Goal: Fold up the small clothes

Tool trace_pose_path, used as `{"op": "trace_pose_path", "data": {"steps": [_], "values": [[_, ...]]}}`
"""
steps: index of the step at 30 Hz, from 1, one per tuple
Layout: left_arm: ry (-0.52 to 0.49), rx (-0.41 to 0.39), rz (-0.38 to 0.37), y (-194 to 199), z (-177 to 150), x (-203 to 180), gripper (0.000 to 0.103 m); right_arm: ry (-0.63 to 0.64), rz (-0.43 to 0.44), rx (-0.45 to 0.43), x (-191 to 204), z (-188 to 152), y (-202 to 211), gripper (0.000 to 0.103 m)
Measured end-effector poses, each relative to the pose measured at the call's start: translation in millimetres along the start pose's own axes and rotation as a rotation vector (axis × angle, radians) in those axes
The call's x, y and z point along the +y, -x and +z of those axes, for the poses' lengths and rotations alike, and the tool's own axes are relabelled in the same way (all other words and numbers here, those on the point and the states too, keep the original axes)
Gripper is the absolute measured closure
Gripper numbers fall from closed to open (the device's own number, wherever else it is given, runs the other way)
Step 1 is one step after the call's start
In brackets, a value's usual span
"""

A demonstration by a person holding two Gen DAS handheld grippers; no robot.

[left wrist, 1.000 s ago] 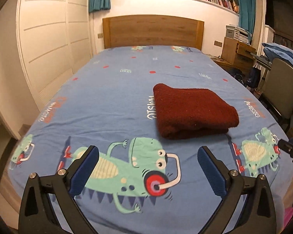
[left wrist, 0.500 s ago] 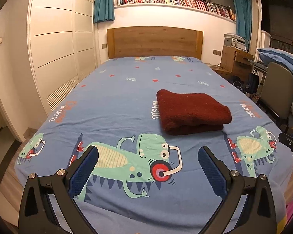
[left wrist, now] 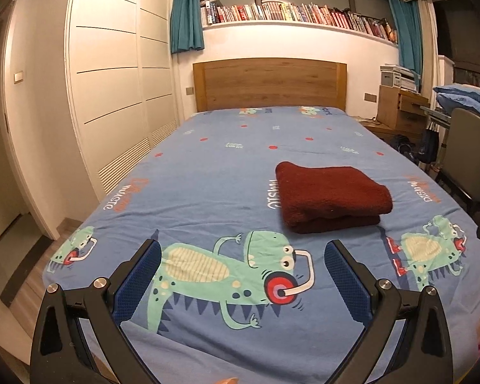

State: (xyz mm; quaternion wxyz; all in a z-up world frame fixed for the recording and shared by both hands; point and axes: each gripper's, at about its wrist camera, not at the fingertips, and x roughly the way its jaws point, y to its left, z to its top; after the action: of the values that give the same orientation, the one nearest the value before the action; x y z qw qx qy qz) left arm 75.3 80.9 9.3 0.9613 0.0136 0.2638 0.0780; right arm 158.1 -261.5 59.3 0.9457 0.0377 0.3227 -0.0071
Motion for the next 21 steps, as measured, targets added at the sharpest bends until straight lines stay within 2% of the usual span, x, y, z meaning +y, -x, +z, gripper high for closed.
{"op": "trace_pose_path", "data": {"steps": [21], "values": [[0.0,0.039,-0.019,-16.3,-6.9,-12.4,0.002,0.001,-0.027,0.019,-8.1,-14.4,-14.0,0.001]]}}
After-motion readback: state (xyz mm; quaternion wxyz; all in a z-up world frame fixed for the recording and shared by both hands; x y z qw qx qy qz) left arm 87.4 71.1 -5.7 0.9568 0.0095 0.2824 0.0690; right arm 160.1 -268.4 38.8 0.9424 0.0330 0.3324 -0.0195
